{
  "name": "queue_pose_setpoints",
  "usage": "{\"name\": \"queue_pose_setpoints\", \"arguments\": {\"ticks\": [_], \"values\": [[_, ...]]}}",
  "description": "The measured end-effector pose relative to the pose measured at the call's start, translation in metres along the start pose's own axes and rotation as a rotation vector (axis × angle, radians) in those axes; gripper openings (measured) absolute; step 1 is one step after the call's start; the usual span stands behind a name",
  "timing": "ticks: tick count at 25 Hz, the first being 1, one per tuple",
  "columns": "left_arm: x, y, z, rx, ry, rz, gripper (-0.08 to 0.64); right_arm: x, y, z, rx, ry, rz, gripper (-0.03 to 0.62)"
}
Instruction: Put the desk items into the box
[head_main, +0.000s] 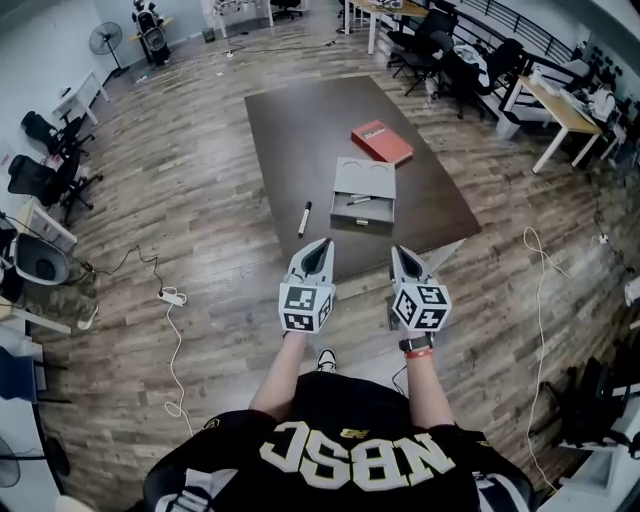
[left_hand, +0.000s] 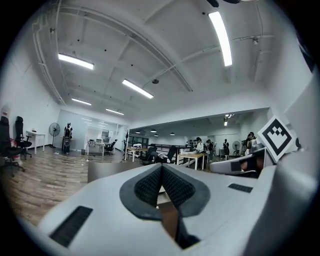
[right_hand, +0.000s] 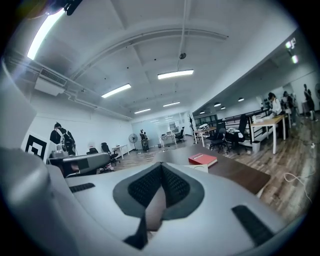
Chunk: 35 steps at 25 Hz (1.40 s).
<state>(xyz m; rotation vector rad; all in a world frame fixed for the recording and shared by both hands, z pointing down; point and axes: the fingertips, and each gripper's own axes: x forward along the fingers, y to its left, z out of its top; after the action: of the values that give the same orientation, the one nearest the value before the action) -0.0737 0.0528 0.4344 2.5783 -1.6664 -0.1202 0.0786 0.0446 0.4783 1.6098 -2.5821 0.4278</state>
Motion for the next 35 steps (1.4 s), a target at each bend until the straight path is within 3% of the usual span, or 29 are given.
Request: {"name": "queue_pose_setpoints", "arguments": {"ticks": [5,9,17,21,26,30,35], "values": [[0.046,0.034,0.005,0.002,-0.014,-0.025,0.014,0.052,-0.009,0.013,-0.001,-0.008,-0.009,0.008],[0.068,0.053,-0.001,-0.070,-0.002,-0.022,0.014,0.074,-0.016,0.014,-0.011,0.016,-0.018,0.008],[0.117,0.047,-0.027,-0.073,0.057,-0.038,0.014,0.110,-0.050,0.015,0.005,0.035,-0.014,0.008],[0.157,0.056,-0.029,-0.051,0.074,-0.008,0.014,0.155,-0.072,0.021,0.045,0.053,0.048,0.008],[0.217,0.052,-0.030,-0.035,0.073,0.012,0.014,0.206,-0.114,0.054,0.028,0.015,0.109,0.008],[0.263,0.059,-0.035,-0.019,0.074,0.070,0.014,0.243,-0.146,0.073,0.009,0.028,0.181,0.008],[0.285,0.066,-0.033,0.023,0.101,0.145,0.014,0.266,-0.145,0.079,-0.028,0.074,0.300,0.008]]}}
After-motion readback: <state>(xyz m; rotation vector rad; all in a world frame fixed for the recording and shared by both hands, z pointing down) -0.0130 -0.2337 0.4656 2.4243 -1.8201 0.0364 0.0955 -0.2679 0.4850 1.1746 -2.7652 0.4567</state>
